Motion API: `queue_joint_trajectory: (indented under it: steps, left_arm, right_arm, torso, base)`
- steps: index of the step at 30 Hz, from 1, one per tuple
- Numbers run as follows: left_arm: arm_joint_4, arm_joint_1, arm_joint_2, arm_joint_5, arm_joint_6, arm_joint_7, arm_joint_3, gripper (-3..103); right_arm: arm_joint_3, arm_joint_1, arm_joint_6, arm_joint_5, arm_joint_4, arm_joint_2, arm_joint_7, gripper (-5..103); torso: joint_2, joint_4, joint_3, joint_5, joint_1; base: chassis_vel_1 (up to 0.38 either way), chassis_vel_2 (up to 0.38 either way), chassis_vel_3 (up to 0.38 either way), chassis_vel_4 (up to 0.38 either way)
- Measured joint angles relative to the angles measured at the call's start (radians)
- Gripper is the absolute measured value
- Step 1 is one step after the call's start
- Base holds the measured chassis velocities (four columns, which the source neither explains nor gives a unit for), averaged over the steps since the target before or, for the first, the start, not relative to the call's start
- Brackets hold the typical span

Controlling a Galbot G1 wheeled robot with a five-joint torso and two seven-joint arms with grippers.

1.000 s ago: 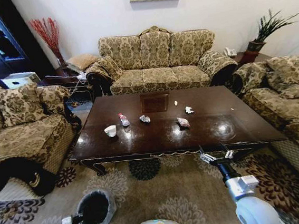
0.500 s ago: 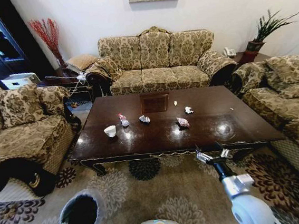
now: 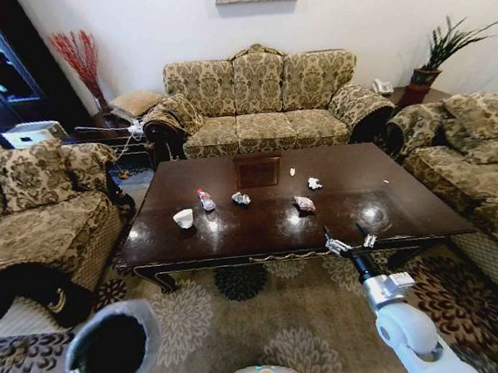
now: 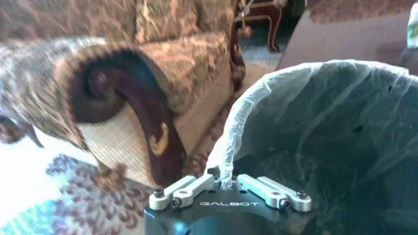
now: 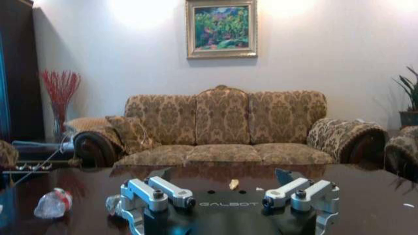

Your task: Move to the front of the table and place the trash on the table into the trash bin.

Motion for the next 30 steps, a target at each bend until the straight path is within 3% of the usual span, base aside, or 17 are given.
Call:
queue_joint_trajectory:
  steps: [5, 10, 12, 17, 20, 21, 24, 26, 27, 30]
  left_arm:
    - [-0.178, 0.135, -0.023, -0.064, 0.001, -0.018, -0.093, 0]
    - [-0.273, 0.181, -0.009, -0.12, 0.004, -0.043, -0.151, 0]
    - [-0.384, 0.177, 0.029, -0.193, 0.059, -0.074, -0.175, 0]
    - [-0.477, 0.15, 0.085, -0.26, 0.144, -0.095, -0.145, 0]
    - [-0.526, 0.113, 0.17, -0.354, 0.236, -0.128, -0.088, 0]
    - [-0.526, 0.113, 0.17, -0.354, 0.236, -0.128, -0.088, 0]
    - [-0.533, 0.068, 0.263, -0.445, 0.308, -0.156, -0.077, 0]
    - [-0.531, 0.04, 0.338, -0.485, 0.332, -0.167, -0.076, 0]
    - [-0.531, 0.04, 0.338, -0.485, 0.332, -0.167, -0.076, 0]
    - [-0.482, -0.03, 0.464, -0.553, 0.359, -0.194, -0.078, 0]
  right_arm:
    - [-0.032, 0.031, 0.003, 0.0, -0.006, 0.021, -0.016, 100]
    - [-0.046, 0.036, 0.006, -0.002, -0.008, 0.037, -0.024, 100]
    - [-0.053, 0.015, 0.034, -0.01, -0.013, 0.044, -0.039, 100]
    - [-0.054, -0.012, 0.084, -0.036, -0.017, 0.045, -0.064, 100]
    - [-0.048, -0.04, 0.135, -0.077, -0.014, 0.043, -0.092, 100]
    - [-0.048, -0.04, 0.135, -0.077, -0.014, 0.043, -0.092, 100]
    - [-0.043, -0.042, 0.176, -0.118, -0.004, 0.053, -0.106, 100]
    - [-0.047, -0.038, 0.182, -0.153, 0.007, 0.063, -0.101, 100]
    - [-0.047, -0.038, 0.182, -0.153, 0.007, 0.063, -0.101, 100]
    - [-0.072, -0.017, 0.179, -0.212, 0.018, 0.085, -0.102, 100]
  torso:
    - [0.0, 0.0005, 0.0, -0.0005, 0.0]
    - [0.0, 0.0004, 0.0, -0.0002, 0.0]
    - [0.0, 0.0003, 0.0, -0.0004, 0.0]
    - [0.0, 0.0, 0.0, -0.0002, 0.0]
    - [0.0, 0.0001, 0.0, -0.0005, 0.0]
    - [0.0, 0.0001, 0.0, -0.0005, 0.0]
    - [0.0, 0.0002, 0.0, -0.0008, 0.0]
    - [0.0, 0.0002, 0.0, -0.0006, 0.0]
    - [0.0, 0.0002, 0.0, -0.0006, 0.0]
    - [0.0, -0.0001, 0.0, -0.0004, 0.0]
  base:
    - [0.0, 0.0, 0.0, 0.0]
    - [0.0, 0.0, 0.0, 0.0]
    - [0.0, 0.0, 0.0, 0.0]
    - [0.0, 0.0, 0.0, 0.0]
    - [0.0, 0.0, 0.0, 0.0]
    - [0.0, 0.0, 0.0, 0.0]
    - [0.0, 0.0, 0.0, 0.0]
    - [0.0, 0.0, 0.0, 0.0]
    - [0.0, 0.0, 0.0, 0.0]
    - [0.0, 0.0, 0.0, 0.0]
